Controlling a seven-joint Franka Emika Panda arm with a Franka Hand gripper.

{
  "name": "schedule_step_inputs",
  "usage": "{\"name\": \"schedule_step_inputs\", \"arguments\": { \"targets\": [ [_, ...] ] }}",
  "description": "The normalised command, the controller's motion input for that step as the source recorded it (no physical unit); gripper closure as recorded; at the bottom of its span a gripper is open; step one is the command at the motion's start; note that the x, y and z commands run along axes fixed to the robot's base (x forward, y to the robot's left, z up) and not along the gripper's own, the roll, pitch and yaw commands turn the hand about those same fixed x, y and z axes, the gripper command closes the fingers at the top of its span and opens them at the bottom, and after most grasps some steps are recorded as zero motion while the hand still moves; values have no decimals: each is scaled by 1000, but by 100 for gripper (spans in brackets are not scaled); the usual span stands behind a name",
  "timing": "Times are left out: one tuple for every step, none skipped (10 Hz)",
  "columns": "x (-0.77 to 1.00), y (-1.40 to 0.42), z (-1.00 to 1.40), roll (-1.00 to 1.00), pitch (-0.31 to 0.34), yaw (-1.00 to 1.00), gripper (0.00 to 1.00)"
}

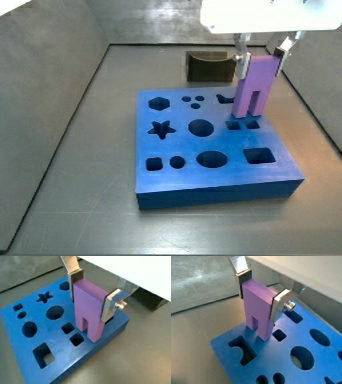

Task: Pick up the double-square object. Move to above the board. Insert the double-square object.
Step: Insert the double-square object.

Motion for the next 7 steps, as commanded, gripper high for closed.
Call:
{"name": "schedule_step_inputs", "arguments": {
  "targets": [
    [54,151,-420,-740,0,-14,100],
    [83,94,-363,-483,51,0,100],
    [154,31,-271,-163,140,-6,100],
    [123,100,-289,-280,100,-91,100],
    [63,114,-294,-614,0,-263,100],
    [74,89,-320,-294,0,-146,100],
    [0,0,-289,111,0,0,100]
  ]
}}
